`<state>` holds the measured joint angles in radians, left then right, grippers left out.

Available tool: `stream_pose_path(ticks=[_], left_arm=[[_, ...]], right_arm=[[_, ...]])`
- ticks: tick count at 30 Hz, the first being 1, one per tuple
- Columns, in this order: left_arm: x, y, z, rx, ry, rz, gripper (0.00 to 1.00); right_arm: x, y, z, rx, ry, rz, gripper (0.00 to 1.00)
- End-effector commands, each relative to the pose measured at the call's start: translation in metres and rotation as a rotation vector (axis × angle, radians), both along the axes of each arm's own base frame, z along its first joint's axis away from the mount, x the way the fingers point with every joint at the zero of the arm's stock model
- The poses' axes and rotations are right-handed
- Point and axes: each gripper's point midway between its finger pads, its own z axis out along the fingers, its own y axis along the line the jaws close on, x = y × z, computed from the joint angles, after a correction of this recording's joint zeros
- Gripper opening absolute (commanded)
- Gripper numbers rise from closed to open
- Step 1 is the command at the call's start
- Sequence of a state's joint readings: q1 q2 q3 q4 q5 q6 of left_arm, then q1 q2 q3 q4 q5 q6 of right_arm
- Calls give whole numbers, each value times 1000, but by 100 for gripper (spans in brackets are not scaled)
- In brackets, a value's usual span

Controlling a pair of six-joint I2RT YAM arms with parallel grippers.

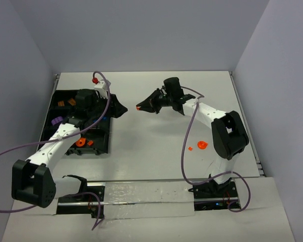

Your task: Sort the legos into containers by color

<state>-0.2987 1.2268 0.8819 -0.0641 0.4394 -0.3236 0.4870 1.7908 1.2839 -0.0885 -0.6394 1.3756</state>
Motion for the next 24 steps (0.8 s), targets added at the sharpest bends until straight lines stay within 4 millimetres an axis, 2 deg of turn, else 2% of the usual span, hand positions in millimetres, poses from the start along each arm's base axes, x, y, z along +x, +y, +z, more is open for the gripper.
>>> stream_pose_path(ticks=[1, 9, 18, 24], left_arm=[[12, -23, 32, -61, -53, -9, 69], [14, -43, 35, -90, -38, -45, 66], [14, -49, 21, -79, 6, -52, 62], [16, -51, 19, -81, 16, -62, 57]], right_arm=[[-11, 18, 5, 120, 105, 13, 0], [-14, 24, 5, 165, 136, 19, 0], [-20, 32, 16, 235, 136, 38, 0], [-23, 37, 23, 261, 127, 56, 0]])
